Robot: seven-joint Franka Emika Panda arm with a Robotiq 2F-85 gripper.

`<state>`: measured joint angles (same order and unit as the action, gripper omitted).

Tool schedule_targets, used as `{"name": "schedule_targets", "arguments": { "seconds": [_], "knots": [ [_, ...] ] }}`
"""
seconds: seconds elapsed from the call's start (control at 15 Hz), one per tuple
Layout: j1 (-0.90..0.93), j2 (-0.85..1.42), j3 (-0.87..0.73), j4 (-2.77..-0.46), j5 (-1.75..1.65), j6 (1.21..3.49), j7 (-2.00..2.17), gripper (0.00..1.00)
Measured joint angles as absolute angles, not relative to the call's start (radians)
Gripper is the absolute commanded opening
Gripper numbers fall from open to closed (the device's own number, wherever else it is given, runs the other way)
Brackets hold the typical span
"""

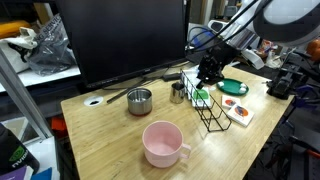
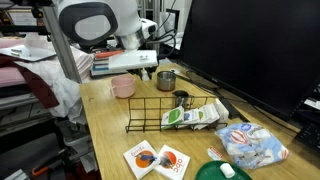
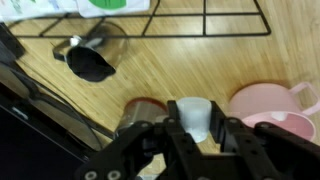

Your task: Pick up one piece of the marshmallow and put it in the pink cup

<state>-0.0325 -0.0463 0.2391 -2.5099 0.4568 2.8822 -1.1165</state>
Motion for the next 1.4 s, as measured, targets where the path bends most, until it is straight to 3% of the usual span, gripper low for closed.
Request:
{"name": "schedule_targets", "arguments": {
  "seconds": [0.13, 0.2, 0.67, 0.73, 1.4],
  "knots": [
    [0.01, -0.04, 0.252, -2.485, 0.531, 2.86, -1.227, 0.08],
    [0.024, -0.034, 0.256, -2.474, 0.556, 2.841, -1.278, 0.33],
    [0.035, 0.009, 0.253, -2.441, 0.585, 2.802, -1.381, 0.33],
    [0.035, 0.009, 0.253, -2.44, 0.585, 2.801, -1.381, 0.08],
    [0.16, 0.033, 0.271, -2.388, 0.55, 2.798, -1.39, 0.08]
  ]
}}
